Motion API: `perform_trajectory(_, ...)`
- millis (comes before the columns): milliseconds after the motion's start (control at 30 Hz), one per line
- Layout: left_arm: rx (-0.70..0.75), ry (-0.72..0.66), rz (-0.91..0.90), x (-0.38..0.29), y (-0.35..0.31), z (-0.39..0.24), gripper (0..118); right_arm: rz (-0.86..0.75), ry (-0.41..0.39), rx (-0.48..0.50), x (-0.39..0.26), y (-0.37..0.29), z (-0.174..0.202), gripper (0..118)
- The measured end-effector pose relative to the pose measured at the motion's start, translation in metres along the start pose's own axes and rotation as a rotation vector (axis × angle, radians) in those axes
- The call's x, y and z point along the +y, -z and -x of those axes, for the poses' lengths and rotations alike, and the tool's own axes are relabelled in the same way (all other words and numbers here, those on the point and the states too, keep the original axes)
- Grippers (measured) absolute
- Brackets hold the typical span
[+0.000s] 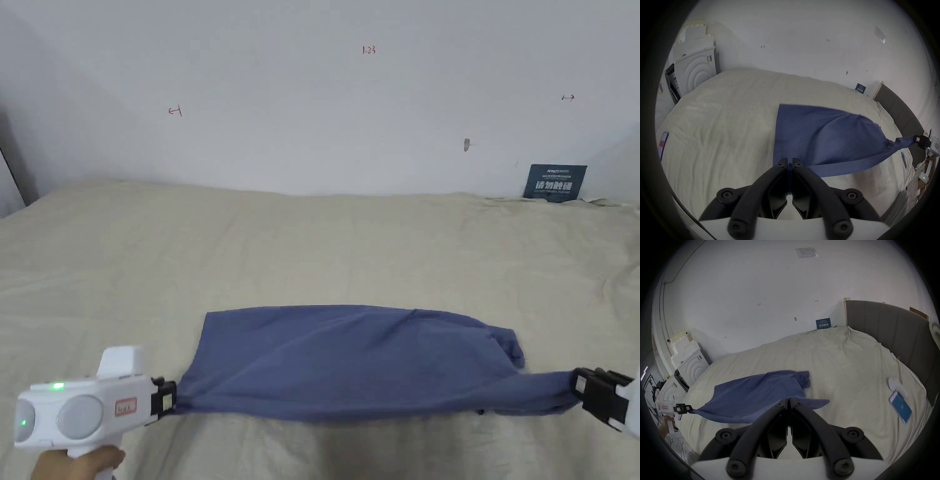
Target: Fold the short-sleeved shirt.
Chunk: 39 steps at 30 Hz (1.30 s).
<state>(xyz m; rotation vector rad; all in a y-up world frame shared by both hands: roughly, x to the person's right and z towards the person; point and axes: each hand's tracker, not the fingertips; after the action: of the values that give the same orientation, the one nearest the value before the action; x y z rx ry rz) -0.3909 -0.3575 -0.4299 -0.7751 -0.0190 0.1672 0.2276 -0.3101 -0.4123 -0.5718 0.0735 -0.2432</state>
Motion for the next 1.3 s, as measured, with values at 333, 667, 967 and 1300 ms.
perform_trajectory(333, -0.001, -0.021, 0.078, -0.08, -0.039, 0.016, 1, 0.053, -0.011, -0.016, -0.096, -0.097, 0.025, 1)
perform_trajectory(667, 0.015, -0.01, 0.127, -0.117, -0.05, 0.015, 1, 0.125, -0.018, -0.062, -0.135, -0.115, 0.002, 1)
perform_trajectory(967, 0.066, 0.028, 0.195, -0.131, -0.032, 0.005, 1, 0.327, 0.027, -0.165, -0.158, -0.079, -0.012, 1)
perform_trajectory(1300, 0.118, 0.032, 0.233, -0.145, -0.022, -0.007, 16, 0.454, 0.065, -0.231, -0.187, -0.035, -0.022, 2)
